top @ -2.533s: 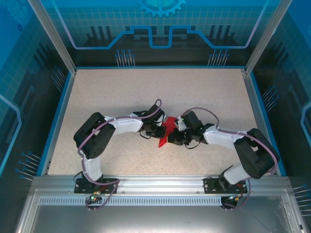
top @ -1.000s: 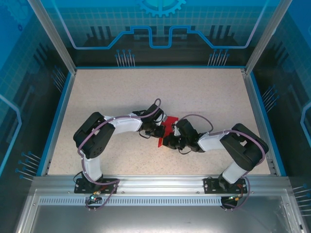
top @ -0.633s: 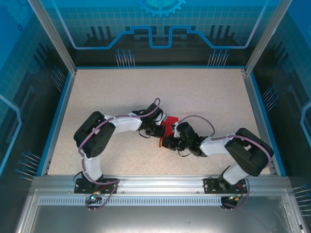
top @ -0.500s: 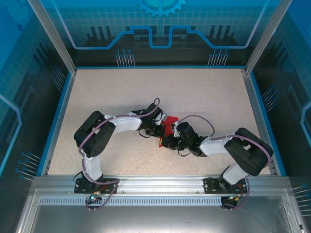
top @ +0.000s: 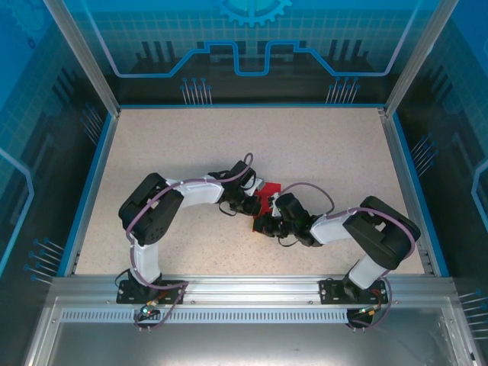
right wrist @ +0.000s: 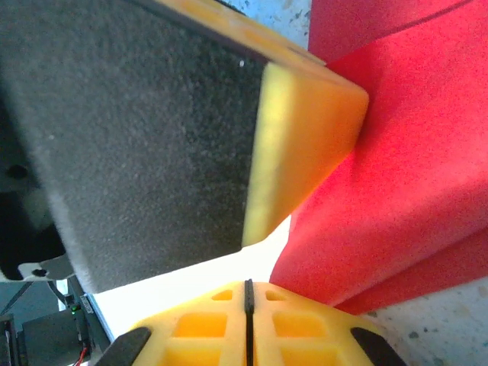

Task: Fold a paper plane with a square sheet of paper (pick it up from the middle)
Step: Third fold the triangle at the center of the table.

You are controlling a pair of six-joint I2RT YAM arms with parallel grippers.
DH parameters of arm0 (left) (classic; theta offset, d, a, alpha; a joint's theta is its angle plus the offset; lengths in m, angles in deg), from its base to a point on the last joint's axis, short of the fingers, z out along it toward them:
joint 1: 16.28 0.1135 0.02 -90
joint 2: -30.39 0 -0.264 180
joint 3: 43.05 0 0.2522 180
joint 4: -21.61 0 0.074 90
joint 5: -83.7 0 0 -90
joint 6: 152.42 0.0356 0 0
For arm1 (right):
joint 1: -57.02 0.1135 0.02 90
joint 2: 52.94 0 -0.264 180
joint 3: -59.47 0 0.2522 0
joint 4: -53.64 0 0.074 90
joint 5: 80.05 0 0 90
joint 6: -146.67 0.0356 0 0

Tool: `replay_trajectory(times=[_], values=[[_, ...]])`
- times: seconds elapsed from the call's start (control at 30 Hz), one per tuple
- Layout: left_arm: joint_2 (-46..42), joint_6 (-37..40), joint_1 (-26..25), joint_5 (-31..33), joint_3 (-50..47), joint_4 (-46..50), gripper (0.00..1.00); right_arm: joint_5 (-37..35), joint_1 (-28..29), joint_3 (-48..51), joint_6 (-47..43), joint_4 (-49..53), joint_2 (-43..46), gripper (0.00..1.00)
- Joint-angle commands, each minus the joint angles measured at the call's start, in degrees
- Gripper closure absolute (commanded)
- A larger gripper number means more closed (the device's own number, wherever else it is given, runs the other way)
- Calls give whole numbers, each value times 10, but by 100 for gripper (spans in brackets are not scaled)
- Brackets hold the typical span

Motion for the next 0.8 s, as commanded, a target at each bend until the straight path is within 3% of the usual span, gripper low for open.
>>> replay_trajectory(times=[0.0, 0.47, 0.77], values=[[33, 25, 3, 7, 1, 39, 100, -5, 12, 2, 4, -18, -15, 91], [40, 34, 12, -1, 3, 43, 100, 6, 13, 2, -4, 2, 23, 91], [45, 37, 17, -5, 10, 51, 100, 8, 13, -5, 6, -5, -44, 92]])
